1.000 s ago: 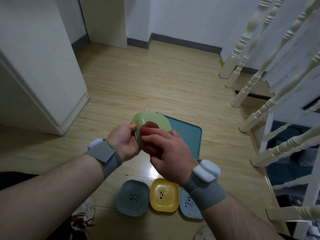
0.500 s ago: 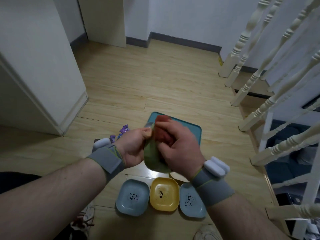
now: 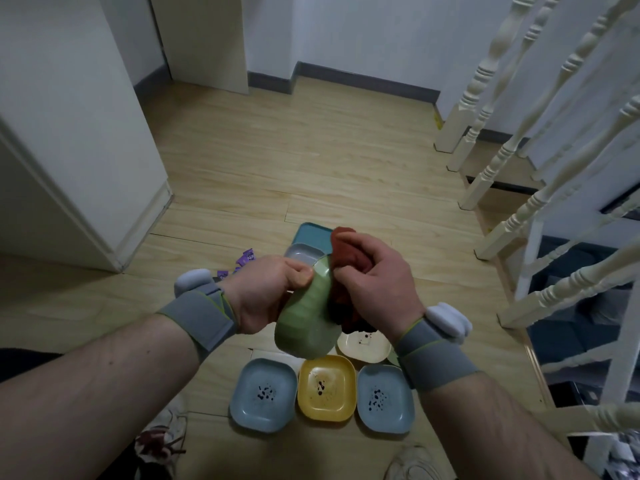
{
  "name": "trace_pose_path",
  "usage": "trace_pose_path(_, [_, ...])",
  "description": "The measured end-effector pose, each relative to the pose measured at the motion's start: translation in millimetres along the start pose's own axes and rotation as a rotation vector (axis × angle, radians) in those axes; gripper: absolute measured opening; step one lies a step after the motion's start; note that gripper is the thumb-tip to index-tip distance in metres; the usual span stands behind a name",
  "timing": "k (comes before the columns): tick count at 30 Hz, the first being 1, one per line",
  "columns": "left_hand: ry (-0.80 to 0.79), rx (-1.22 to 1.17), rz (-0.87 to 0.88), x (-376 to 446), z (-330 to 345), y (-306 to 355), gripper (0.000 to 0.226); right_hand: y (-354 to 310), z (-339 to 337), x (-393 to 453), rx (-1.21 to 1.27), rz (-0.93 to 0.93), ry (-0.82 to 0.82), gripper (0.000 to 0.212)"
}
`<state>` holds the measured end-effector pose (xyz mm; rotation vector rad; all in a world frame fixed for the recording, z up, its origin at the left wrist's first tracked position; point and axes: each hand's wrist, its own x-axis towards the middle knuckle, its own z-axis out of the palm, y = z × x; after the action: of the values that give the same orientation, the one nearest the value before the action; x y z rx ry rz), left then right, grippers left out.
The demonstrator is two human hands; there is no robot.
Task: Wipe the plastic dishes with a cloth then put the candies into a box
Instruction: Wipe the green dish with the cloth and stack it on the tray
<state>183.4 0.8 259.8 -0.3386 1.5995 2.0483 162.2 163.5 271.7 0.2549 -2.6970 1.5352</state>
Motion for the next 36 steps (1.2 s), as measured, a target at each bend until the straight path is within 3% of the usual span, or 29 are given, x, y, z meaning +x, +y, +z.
trace_pose_path(3, [0.025, -0.044, -0.052, 2, 1, -6, 0.028, -6, 9, -11, -0.134, -0.159, -0.102, 0.049])
trace_pose_path(10, [0.040, -0.514, -0.122, 7, 0, -11, 0.028, -7, 18, -17, -0.267, -0.283, -0.207, 0.052])
trace_pose_path(14, [0.073, -0.734, -0.102, 6, -6, -1, 0.029, -8, 24, -24, -0.365, -0.427, -0.157, 0.052])
trace_pose_path(20, [0.165, -0.853, -0.036, 7, -17, 13, 0.038, 2, 34, -28, -0.441, -0.597, 0.006, 0.054])
trace_pose_path(24, [0.230, -0.823, 0.038, 5, -20, 24, 0.040, 10, 31, -25, -0.260, -0.406, 0.133, 0.057])
trace_pose_path(31, [0.192, -0.765, 0.028, 3, -19, 24, 0.038, 12, 19, -16, 0.164, 0.019, 0.323, 0.050])
trace_pose_path(36, [0.108, -0.634, 0.038, 3, -26, 24, 0.042, 20, 2, 3, 0.515, 0.205, 0.270, 0.035])
